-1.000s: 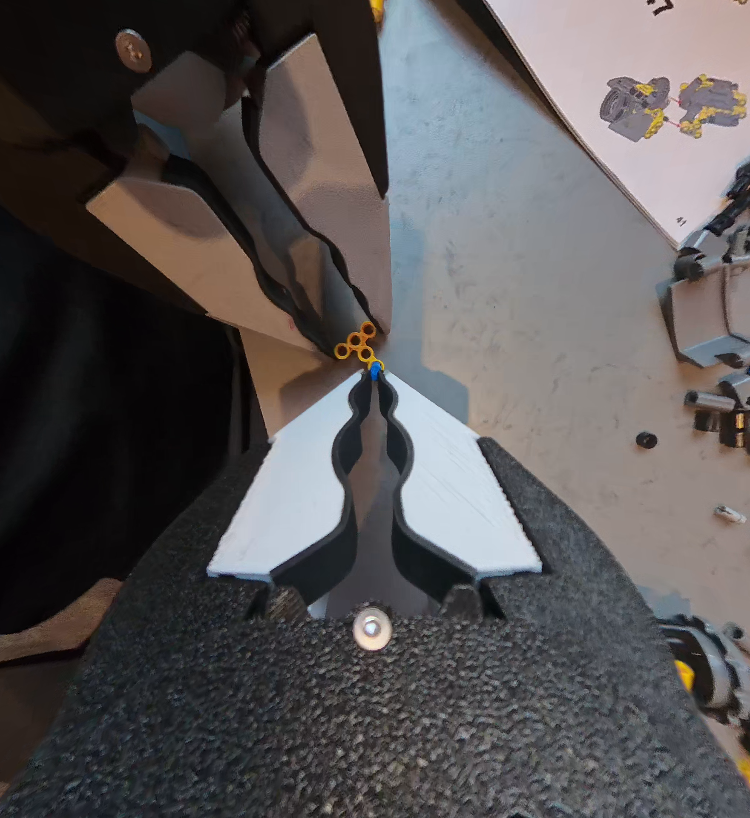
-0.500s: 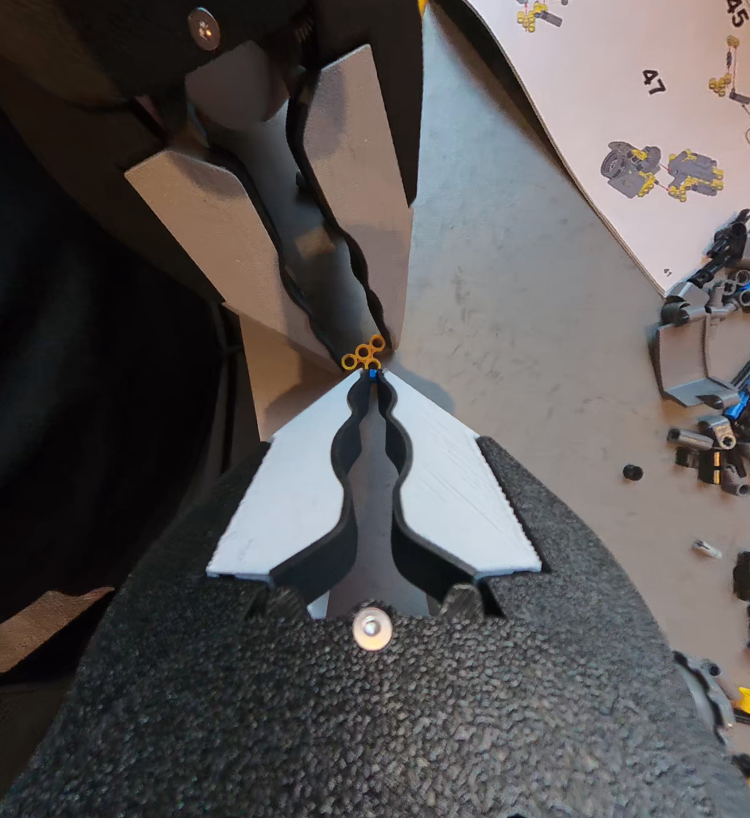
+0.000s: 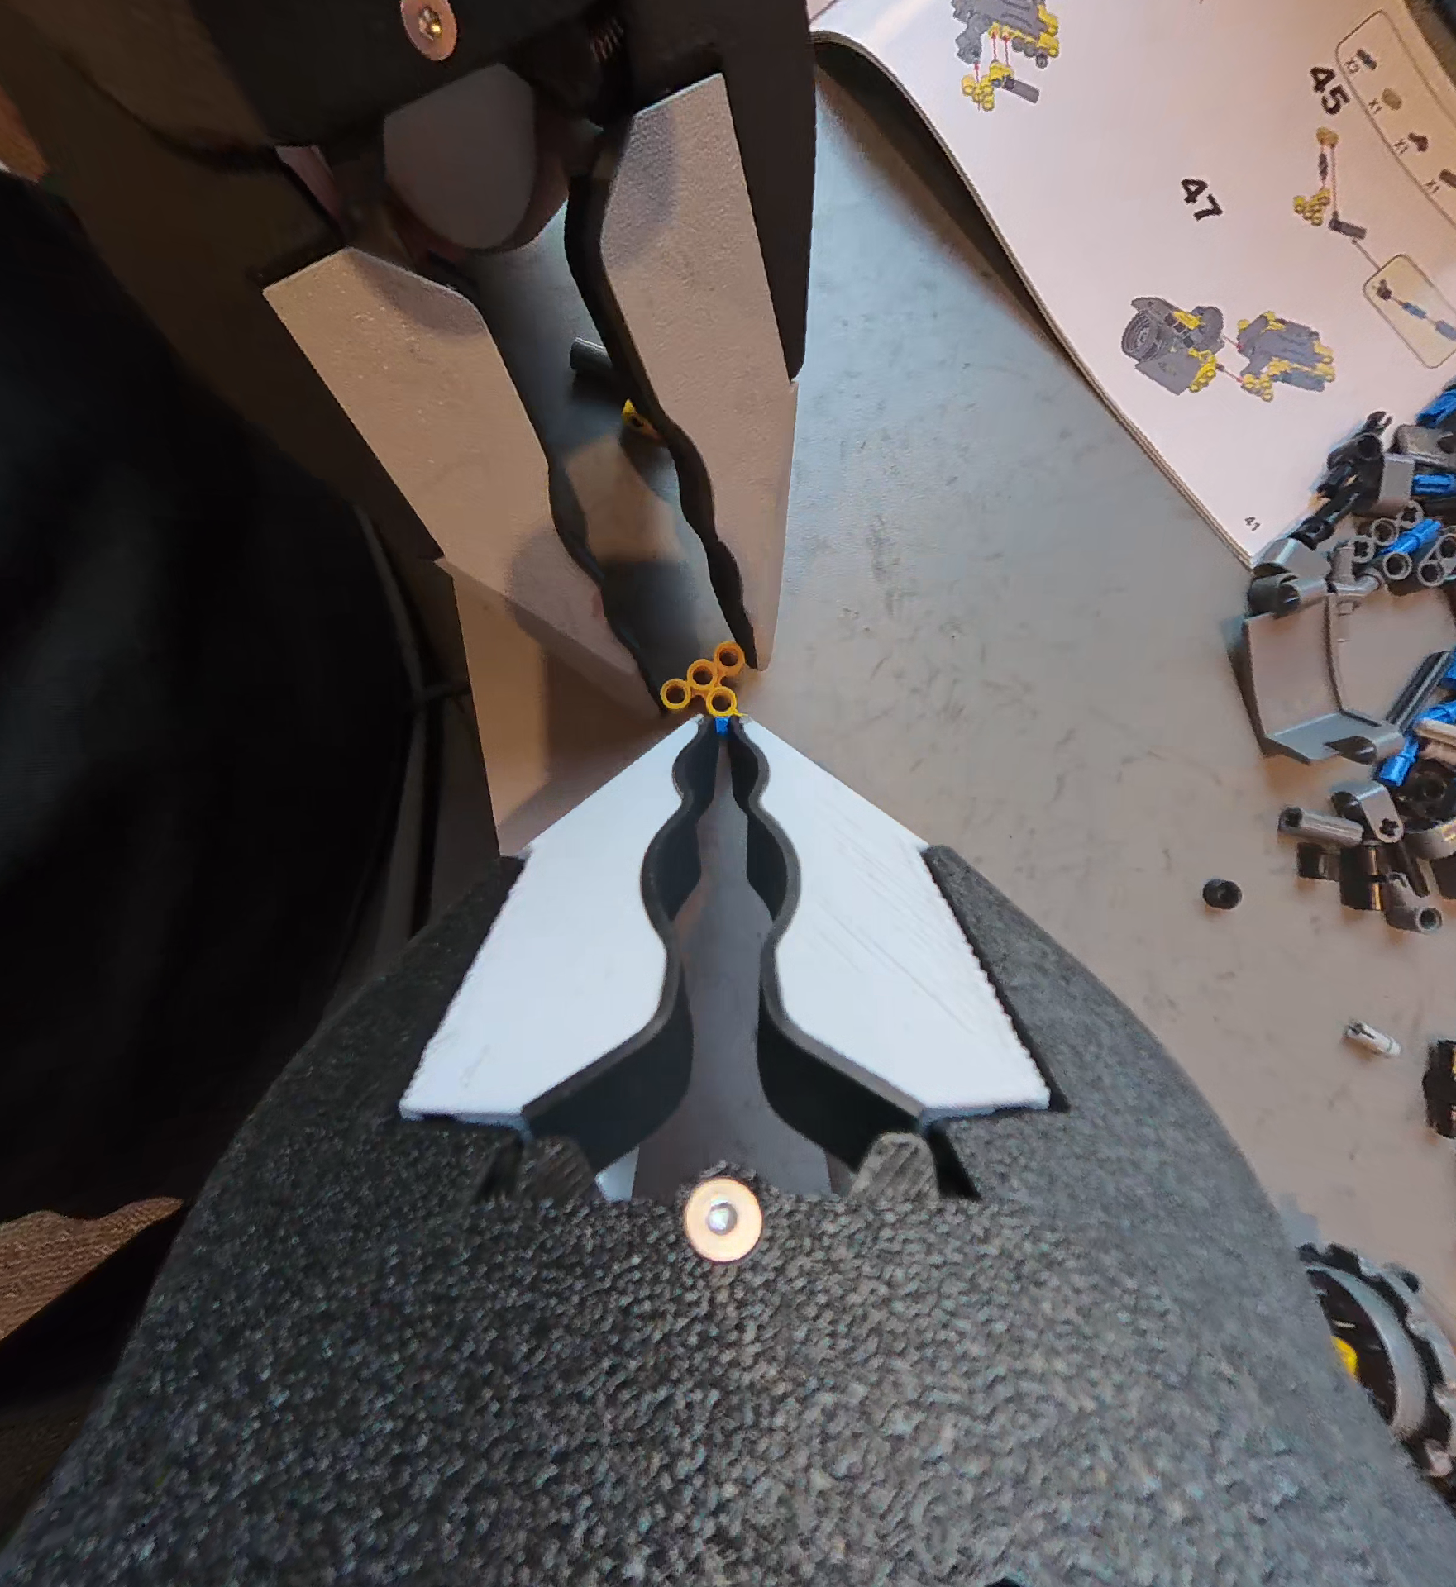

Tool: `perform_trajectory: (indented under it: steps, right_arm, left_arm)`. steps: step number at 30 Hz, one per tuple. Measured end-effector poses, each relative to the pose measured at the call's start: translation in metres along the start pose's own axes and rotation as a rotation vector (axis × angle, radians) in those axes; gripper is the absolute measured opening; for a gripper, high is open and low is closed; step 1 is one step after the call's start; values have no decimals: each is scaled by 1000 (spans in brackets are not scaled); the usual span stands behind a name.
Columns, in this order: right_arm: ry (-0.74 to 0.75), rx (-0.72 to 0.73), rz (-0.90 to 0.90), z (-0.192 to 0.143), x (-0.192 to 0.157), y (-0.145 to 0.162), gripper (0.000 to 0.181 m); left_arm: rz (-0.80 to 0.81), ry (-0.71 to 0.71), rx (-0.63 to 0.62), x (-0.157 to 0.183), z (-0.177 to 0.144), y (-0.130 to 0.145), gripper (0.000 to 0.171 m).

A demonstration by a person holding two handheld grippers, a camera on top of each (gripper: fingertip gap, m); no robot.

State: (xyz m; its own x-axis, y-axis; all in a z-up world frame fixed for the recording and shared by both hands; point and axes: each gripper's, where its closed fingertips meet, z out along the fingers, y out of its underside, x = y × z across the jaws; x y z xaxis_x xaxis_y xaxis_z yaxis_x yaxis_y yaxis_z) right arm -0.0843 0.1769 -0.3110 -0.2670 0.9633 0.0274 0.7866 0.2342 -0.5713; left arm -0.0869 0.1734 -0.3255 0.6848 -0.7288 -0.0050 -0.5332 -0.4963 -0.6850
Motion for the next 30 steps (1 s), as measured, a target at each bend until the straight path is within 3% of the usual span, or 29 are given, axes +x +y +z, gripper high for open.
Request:
perform_trajectory:
  steps: [10,18,30]
  right_arm:
    - [-122,6,195,-1,4,5,1]
    - [-153,-110,134,0,5,1,1]
    - [-118,-77,22,5,2,-6,1]
  left_arm:
    - [-2,-4,-2,-1,0,0,21]
    - [-4,-8,1,-2,0,0,21]
    - [-10,-8,0,-2,0,1,21]
